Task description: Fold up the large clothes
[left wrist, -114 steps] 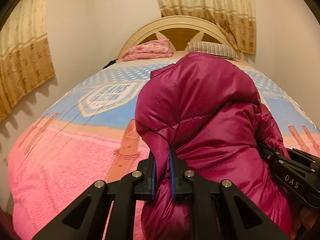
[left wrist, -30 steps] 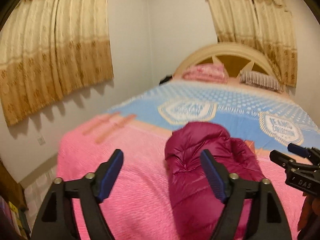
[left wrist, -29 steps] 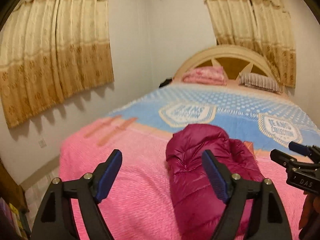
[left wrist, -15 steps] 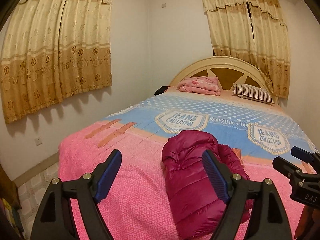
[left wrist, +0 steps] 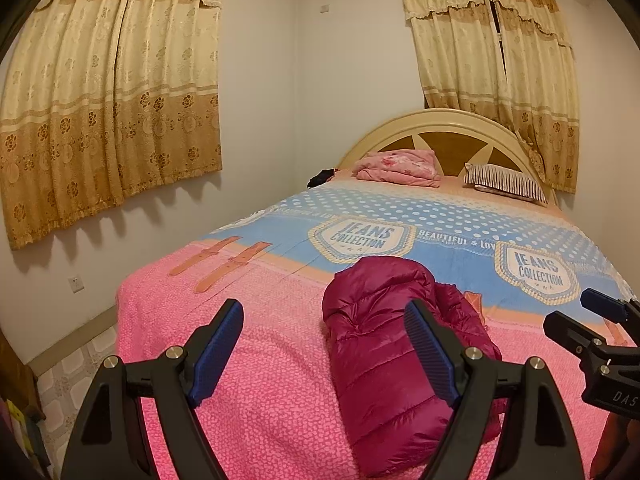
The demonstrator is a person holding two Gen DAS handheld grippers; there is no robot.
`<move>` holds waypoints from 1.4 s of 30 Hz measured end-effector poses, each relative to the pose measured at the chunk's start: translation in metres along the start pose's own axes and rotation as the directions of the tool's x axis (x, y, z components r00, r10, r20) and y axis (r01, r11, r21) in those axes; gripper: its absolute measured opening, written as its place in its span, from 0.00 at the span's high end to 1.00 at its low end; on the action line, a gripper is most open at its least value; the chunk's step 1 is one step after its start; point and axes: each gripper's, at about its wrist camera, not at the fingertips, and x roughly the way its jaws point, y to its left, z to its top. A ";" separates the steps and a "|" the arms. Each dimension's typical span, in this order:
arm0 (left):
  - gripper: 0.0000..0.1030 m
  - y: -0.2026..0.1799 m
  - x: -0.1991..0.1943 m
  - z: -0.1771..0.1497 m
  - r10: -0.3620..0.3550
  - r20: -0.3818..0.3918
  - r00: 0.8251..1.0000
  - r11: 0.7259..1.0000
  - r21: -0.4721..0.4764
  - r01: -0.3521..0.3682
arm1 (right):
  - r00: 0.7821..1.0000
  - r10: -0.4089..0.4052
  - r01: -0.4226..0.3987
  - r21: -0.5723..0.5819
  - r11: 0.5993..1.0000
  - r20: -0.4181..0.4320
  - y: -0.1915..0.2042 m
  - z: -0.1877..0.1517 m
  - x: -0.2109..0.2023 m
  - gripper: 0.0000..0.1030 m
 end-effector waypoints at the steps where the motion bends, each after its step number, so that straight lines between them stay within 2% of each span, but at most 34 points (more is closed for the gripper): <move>1: 0.19 0.000 0.000 0.000 0.000 -0.001 1.000 1.000 0.000 0.000 | 1.000 0.000 0.000 0.000 1.000 0.001 0.000 0.000 0.000 0.14; 42: 0.19 -0.007 0.003 -0.003 -0.007 -0.018 1.000 1.000 0.019 0.007 | 0.999 0.031 -0.030 0.013 0.999 -0.010 0.004 -0.004 -0.003 0.13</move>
